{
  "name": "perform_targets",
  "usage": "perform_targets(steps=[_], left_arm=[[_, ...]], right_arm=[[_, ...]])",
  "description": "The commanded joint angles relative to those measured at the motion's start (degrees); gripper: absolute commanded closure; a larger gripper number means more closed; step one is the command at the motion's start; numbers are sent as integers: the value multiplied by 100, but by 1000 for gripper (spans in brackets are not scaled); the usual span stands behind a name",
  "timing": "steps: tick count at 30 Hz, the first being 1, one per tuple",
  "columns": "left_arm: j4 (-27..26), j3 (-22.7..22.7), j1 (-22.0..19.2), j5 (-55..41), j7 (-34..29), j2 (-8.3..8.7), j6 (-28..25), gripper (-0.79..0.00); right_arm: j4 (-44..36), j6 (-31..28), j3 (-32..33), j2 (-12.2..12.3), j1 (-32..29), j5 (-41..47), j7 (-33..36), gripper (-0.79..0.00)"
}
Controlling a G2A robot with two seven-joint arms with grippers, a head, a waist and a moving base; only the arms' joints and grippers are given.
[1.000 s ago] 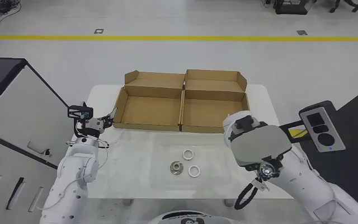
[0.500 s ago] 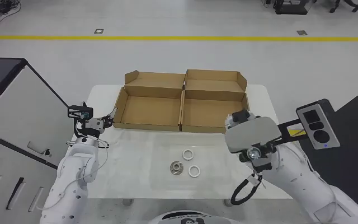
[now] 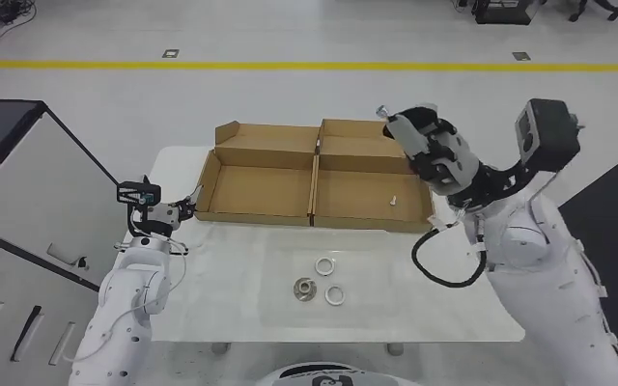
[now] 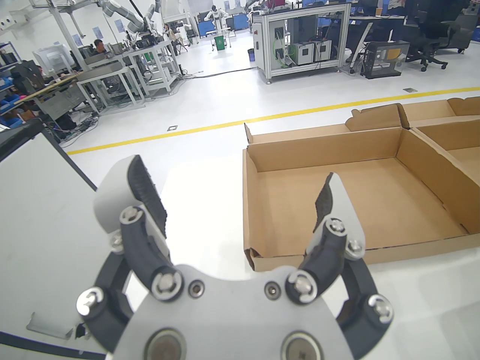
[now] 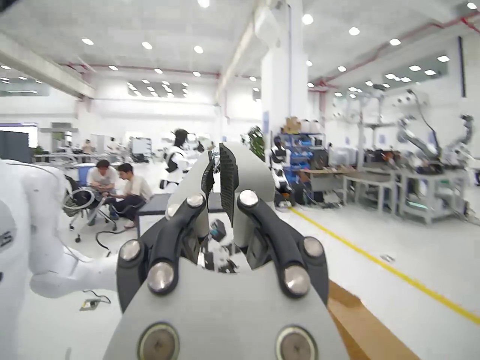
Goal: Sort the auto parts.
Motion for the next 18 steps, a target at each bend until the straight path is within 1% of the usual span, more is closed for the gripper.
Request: perform_targets(steps=[1, 6, 9, 14, 18], left_arm=[[0, 0, 0, 0, 0, 0, 0, -785], [0, 0, 0, 0, 0, 0, 0, -785], [0, 0, 0, 0, 0, 0, 0, -785], [0, 0, 0, 0, 0, 0, 0, -785], [0, 0, 0, 0, 0, 0, 0, -785]], right_arm=[[-53, 276, 424, 49, -224, 17, 551, 0], [-278, 838, 1173, 173, -560, -251, 2088, 0], [-333, 926, 1497, 238, -556, -518, 2935, 0], [-295, 763, 1686, 319, -309, -821, 3912, 0], [-106, 484, 1593, 375, 71, -1076, 4501, 0]])
